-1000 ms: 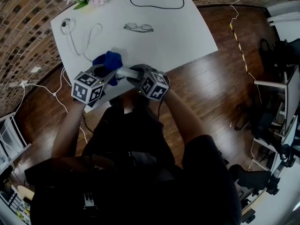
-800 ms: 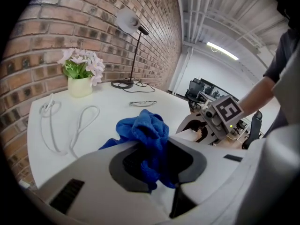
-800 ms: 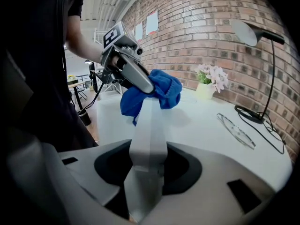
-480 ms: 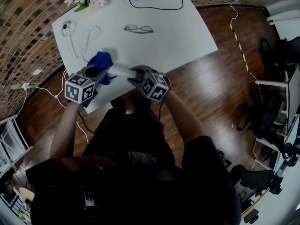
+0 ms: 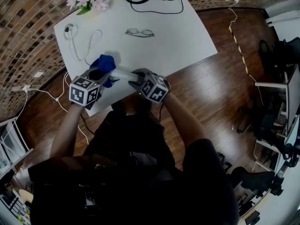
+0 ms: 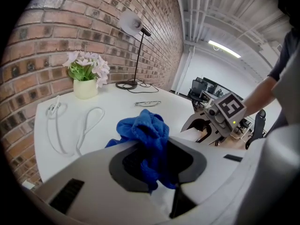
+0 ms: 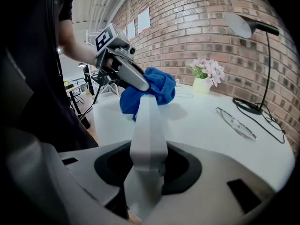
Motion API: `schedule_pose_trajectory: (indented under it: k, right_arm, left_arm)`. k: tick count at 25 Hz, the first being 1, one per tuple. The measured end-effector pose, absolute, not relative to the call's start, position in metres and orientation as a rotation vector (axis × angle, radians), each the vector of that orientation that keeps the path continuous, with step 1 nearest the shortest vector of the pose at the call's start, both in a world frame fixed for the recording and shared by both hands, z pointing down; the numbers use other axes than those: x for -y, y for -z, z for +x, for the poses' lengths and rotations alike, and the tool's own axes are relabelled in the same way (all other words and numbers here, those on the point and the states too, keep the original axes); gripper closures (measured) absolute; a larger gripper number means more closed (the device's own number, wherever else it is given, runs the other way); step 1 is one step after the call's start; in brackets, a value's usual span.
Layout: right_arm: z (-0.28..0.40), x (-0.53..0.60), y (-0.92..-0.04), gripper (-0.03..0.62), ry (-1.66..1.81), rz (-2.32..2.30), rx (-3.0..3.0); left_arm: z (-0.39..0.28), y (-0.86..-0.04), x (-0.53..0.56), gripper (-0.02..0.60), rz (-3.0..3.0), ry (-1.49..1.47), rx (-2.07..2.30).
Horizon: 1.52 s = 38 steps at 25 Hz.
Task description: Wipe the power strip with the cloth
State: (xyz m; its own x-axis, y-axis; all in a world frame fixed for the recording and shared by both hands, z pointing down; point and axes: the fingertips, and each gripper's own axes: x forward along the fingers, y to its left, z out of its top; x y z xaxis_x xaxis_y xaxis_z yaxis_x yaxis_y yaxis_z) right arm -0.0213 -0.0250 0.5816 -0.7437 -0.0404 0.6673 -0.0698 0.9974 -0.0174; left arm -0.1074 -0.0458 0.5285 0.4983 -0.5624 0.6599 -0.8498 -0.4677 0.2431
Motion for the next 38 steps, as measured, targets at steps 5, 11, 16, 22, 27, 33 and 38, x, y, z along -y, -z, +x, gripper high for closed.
schedule_pose_trajectory:
  k: [5,11,16,22,27,33,38]
  right_arm:
    - [-0.028,0.018,-0.582,0.434,-0.079,0.036,2.395]
    - [-0.028,0.019,-0.583,0.434,-0.077,0.039,2.387]
    - [-0.029,0.019,-0.583,0.434,-0.060,0.046,2.405]
    - [-0.027,0.019,-0.582,0.433,-0.041,0.049,2.411]
    - [-0.027,0.019,-0.582,0.433,-0.050,0.054,2.404]
    - [-0.027,0.019,-0.583,0.432,-0.059,0.040,2.402]
    - [-0.028,0.018,-0.583,0.431,-0.053,0.044,2.401]
  left_arm:
    - [-0.103,-0.528,0.045,0.479,2.219,-0.704,1.121]
    - [-0.122,-0.530,0.047,0.479,2.225,-0.738,1.190]
    - [-0.150,-0.531,0.047,0.477,2.177,-0.772,1.248]
    - [-0.158,-0.533,0.045,0.476,2.116,-0.736,1.269]
    - [-0.186,-0.558,0.035,0.477,2.001,-0.865,1.310]
    - [-0.189,-0.560,0.032,0.479,1.968,-0.712,1.346]
    - [-0.172,-0.532,0.045,0.479,2.050,-0.673,1.309]
